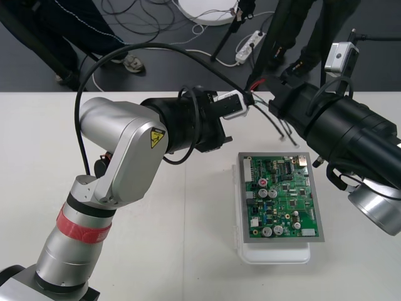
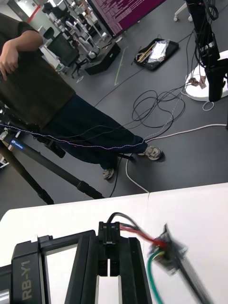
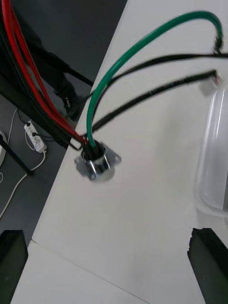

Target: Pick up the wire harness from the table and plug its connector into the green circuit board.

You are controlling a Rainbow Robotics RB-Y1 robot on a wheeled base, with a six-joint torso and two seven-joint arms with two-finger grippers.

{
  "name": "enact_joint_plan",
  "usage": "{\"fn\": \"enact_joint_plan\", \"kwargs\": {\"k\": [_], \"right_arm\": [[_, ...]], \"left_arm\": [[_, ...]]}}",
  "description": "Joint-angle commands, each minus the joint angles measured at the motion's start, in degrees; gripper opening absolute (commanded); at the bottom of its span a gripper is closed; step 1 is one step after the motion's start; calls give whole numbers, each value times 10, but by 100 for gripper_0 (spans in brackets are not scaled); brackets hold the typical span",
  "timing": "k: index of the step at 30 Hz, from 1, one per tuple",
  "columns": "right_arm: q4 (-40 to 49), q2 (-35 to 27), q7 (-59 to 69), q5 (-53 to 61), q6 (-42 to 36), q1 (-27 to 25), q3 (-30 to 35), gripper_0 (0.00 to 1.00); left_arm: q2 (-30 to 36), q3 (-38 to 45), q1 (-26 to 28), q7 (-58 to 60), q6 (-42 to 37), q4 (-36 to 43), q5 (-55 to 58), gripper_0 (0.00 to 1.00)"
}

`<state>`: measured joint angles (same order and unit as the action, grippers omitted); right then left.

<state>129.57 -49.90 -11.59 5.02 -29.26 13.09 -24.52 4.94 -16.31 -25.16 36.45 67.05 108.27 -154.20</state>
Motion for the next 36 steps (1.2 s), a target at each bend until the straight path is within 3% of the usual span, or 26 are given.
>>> {"fn": "enact_joint_plan", "kwargs": {"k": [1, 9, 16, 36], "right_arm": [[17, -16, -5, -7, 12, 16, 1, 0], [17, -16, -5, -8, 20, 17, 4, 0], [2, -30, -5, -5, 59, 17, 16, 0], [-29, -151, -4, 175, 191, 72, 50, 0]], "left_arm": [[-19, 5, 8, 17, -3, 26, -3, 100], [-10, 13, 5, 17, -23, 26, 1, 100], [53, 23, -2, 20, -22, 44, 57, 100], [268, 68, 7, 10, -23, 49, 490, 100]]}}
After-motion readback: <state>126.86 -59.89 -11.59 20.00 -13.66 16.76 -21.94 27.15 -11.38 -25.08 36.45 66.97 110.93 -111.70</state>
